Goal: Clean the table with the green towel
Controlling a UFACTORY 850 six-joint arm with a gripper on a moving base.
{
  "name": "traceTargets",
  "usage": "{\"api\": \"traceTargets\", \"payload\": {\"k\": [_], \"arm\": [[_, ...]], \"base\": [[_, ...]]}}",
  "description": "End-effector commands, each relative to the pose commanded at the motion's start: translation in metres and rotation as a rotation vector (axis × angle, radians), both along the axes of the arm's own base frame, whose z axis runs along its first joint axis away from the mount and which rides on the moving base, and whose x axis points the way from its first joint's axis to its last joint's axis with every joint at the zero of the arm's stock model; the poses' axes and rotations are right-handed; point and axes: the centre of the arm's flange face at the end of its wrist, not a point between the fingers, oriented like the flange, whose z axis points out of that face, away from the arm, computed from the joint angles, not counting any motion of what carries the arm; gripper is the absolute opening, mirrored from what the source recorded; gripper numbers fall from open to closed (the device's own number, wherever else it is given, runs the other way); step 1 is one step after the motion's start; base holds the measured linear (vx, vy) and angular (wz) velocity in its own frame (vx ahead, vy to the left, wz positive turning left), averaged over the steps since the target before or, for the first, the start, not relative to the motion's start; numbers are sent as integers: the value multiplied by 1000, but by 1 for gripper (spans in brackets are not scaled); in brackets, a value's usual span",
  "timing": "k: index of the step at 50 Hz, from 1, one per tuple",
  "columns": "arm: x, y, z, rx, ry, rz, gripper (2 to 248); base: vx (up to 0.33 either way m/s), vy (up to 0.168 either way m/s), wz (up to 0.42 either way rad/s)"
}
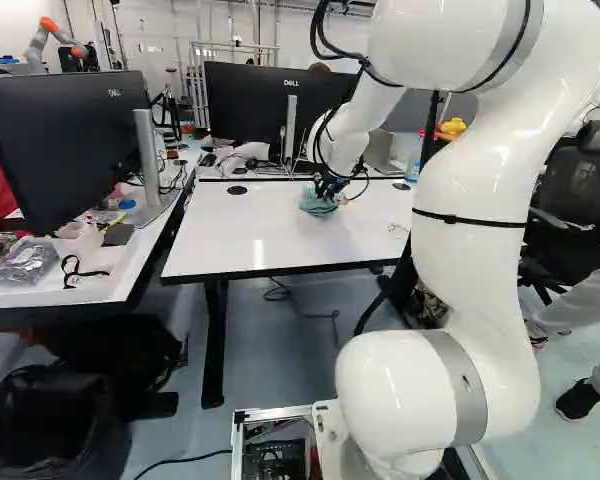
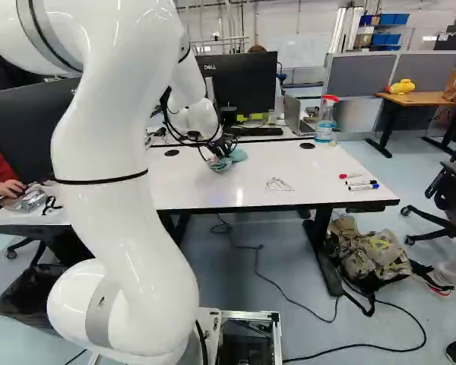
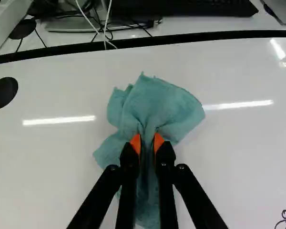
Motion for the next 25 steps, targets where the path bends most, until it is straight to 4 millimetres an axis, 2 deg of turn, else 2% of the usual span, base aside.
{"api": "traceTargets", "payload": {"k": [9,25], "arm": [[-6,0,11,-1,-17,0,51],[-33,-2,13,0,-5,-7,51]], "base": [[0,0,0],[0,0,0]]}}
